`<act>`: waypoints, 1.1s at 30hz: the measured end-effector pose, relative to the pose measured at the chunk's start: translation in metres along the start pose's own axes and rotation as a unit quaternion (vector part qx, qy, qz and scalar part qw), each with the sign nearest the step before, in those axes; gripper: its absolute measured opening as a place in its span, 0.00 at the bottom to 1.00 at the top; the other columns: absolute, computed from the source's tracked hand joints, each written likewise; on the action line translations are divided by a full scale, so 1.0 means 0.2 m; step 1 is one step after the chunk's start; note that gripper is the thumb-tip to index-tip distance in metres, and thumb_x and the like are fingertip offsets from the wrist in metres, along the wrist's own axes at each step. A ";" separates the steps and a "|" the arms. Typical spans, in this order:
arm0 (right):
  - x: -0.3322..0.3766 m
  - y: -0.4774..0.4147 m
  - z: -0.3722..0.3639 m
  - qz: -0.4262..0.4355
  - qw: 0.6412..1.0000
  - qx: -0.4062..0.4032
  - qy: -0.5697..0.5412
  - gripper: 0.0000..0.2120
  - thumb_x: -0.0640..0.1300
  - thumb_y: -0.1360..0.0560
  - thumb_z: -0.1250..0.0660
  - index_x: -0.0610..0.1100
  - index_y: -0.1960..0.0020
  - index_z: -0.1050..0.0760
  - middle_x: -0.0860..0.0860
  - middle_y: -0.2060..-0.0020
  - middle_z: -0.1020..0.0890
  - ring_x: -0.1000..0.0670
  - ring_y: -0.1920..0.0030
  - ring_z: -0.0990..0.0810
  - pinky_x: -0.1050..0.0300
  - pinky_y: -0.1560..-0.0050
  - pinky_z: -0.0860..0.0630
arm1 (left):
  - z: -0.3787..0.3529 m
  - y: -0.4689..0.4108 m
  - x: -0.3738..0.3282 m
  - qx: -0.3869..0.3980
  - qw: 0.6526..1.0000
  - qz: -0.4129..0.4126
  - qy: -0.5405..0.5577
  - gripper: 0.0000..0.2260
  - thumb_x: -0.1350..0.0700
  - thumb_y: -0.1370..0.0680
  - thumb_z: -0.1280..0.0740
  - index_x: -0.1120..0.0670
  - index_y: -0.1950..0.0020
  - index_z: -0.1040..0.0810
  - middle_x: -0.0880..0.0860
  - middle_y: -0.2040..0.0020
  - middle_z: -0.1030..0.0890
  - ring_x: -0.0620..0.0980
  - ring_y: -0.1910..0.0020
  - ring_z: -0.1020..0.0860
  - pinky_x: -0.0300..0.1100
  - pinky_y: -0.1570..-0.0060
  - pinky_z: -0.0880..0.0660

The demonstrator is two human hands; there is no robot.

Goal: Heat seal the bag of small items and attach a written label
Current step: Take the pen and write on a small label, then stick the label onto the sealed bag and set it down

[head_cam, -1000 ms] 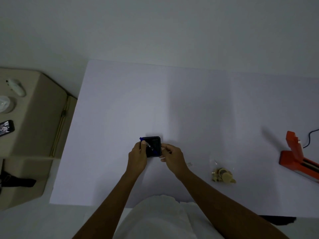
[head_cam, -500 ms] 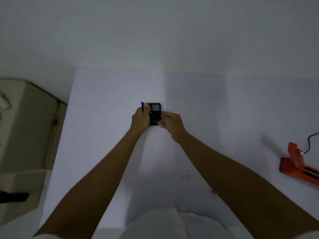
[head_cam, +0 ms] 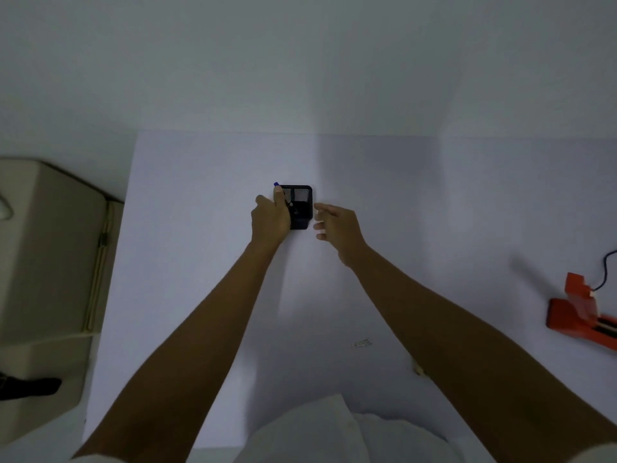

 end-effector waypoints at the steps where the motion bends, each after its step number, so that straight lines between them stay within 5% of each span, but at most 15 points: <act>1: -0.02 0.03 0.03 0.007 1.000 -0.006 0.006 0.13 0.38 0.21 0.37 0.42 0.39 0.20 0.48 0.57 0.18 0.52 0.62 0.20 0.59 0.61 0.21 | 0.01 0.04 0.01 -0.022 0.999 -0.023 -0.002 0.24 0.44 0.17 0.48 0.63 0.33 0.34 0.58 0.43 0.24 0.54 0.48 0.26 0.43 0.52 0.31; 5: -0.20 0.23 0.21 0.017 0.997 -0.026 0.065 0.13 0.39 0.20 0.35 0.41 0.37 0.21 0.46 0.52 0.16 0.54 0.61 0.19 0.62 0.61 0.21 | -0.05 0.26 0.11 -0.050 0.981 -0.182 -0.048 0.17 0.49 0.19 0.43 0.58 0.36 0.29 0.57 0.42 0.22 0.55 0.43 0.25 0.54 0.42 0.26; 8: -0.42 0.40 0.36 0.019 0.987 -0.049 0.153 0.11 0.38 0.21 0.34 0.41 0.40 0.19 0.44 0.50 0.15 0.50 0.56 0.18 0.56 0.52 0.20 | -0.15 0.45 0.28 -0.054 0.973 -0.203 -0.097 0.14 0.52 0.20 0.38 0.57 0.36 0.27 0.56 0.42 0.22 0.53 0.42 0.25 0.51 0.41 0.26; 14: -0.76 0.71 0.54 0.038 0.948 -0.095 0.303 0.11 0.37 0.21 0.35 0.39 0.42 0.18 0.44 0.43 0.16 0.47 0.44 0.19 0.66 0.41 0.29 | -0.49 0.74 0.59 0.139 0.955 -0.221 -0.140 0.10 0.50 0.23 0.32 0.55 0.47 0.21 0.52 0.50 0.20 0.50 0.50 0.23 0.41 0.49 0.27; 19: -0.85 0.82 0.59 0.050 0.935 -0.125 0.327 0.14 0.32 0.23 0.36 0.38 0.39 0.20 0.43 0.42 0.17 0.46 0.42 0.19 0.68 0.42 0.33 | -0.69 0.88 0.71 0.225 0.917 -0.245 -0.221 0.10 0.53 0.26 0.29 0.58 0.49 0.21 0.56 0.50 0.21 0.53 0.49 0.25 0.43 0.51 0.28; 28: -0.94 0.84 0.57 0.038 0.945 -0.135 0.295 0.16 0.30 0.24 0.38 0.36 0.37 0.22 0.42 0.42 0.17 0.46 0.41 0.19 0.65 0.39 0.30 | -0.75 0.92 0.71 0.192 0.896 -0.280 -0.287 0.04 0.58 0.28 0.30 0.55 0.54 0.20 0.55 0.55 0.21 0.54 0.51 0.26 0.47 0.58 0.28; 33: -0.98 0.83 0.58 0.010 0.959 -0.132 0.250 0.17 0.29 0.26 0.34 0.38 0.39 0.22 0.43 0.48 0.17 0.51 0.51 0.21 0.65 0.48 0.28 | -0.75 0.92 0.72 0.185 0.896 -0.273 -0.295 0.03 0.58 0.28 0.30 0.55 0.55 0.20 0.54 0.55 0.21 0.53 0.51 0.27 0.48 0.58 0.26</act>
Point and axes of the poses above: each hand's wrist, its own y-axis away from the middle knuckle, its own z-axis out of the back of the hand, x = y × z, the point moved 7 cm from there along -y, towards the middle knuckle
